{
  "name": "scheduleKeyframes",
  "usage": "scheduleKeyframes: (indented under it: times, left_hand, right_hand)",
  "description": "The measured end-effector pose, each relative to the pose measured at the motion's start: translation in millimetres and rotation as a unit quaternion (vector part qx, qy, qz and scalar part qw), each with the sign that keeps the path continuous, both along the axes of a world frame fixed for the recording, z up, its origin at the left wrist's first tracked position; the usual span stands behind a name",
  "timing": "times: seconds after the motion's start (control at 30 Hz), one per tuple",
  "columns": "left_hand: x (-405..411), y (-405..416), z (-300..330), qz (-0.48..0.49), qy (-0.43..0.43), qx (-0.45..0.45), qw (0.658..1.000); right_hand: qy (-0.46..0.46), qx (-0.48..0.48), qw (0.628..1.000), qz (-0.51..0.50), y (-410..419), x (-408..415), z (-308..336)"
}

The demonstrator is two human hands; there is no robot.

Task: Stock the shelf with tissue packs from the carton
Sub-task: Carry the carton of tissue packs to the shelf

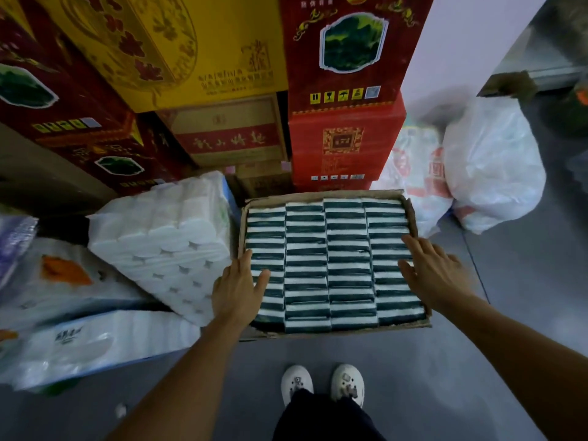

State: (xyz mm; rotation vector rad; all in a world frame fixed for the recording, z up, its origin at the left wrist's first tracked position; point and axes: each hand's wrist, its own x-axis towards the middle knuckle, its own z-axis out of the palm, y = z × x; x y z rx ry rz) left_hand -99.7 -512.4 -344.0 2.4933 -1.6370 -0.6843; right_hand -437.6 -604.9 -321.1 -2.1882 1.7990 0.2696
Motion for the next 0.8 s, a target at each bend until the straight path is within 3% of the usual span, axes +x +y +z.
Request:
scheduleKeyframes:
  times: [0.27, 0.5, 0.63, 0.8]
  left_hand:
    - [-6.6, -1.1, -15.1, 0.049, 0.003, -0.007, 0.999]
    - [-44.5, -18.5, -33.2, 0.188, 0.003, 0.013, 0.982]
    - [-92.4, -17.6, -41.1, 0.318, 0.007, 0.026, 0.948]
    - [-168.7, -1.6, -55.4, 0.477, 0.024, 0.009, 0.879]
  right_hand:
    - [-0.006, -0.006, 0.995, 0.099, -40.2, 35.5, -9.2]
    - [-0.010, 0.009, 0.971, 0.240, -133.2, 57.8, -26.2]
    - [-0.006, 0.026, 0.933, 0.360, -185.1, 70.4, -41.2]
    - [0.014, 0.027, 0.887, 0.460, -225.6, 80.9, -59.4]
